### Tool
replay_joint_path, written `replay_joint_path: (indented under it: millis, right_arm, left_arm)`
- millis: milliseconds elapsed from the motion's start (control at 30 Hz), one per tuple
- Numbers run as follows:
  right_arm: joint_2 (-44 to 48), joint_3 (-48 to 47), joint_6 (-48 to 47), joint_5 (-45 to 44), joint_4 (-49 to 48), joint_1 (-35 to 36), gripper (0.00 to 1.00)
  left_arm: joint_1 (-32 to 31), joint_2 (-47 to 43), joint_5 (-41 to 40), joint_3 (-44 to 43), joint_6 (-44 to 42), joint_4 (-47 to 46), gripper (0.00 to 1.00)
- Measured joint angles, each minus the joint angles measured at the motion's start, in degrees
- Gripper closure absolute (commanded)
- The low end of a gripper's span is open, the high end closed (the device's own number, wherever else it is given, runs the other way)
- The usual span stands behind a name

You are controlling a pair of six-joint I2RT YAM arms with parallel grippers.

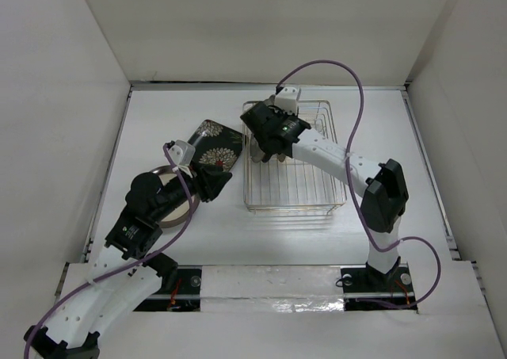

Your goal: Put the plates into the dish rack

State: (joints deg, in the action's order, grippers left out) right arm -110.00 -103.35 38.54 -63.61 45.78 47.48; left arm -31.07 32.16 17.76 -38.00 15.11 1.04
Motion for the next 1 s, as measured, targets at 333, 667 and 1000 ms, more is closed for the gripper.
replay_joint_path:
  millis: [333,667,1000]
  right_arm:
    - [0.2,3.1,0.9,1.3,-3.4,0.5,0.69]
    - [17.9,15.2,-5.4,3.6,-13.1,1.6,0.70]
    - [19.3,21.7,-12.6,26.7,-39.4,16.5,0.95]
  left_arm:
    - [0.0,0.8,-0.5,0.0,0.0,0.0,0.65]
    - [0.0,-0.4,-4.5,0.0,-0.1,0.1,1.00]
    - [1.5,-14.3,-16.6,0.8,0.9,-3.0,0.96]
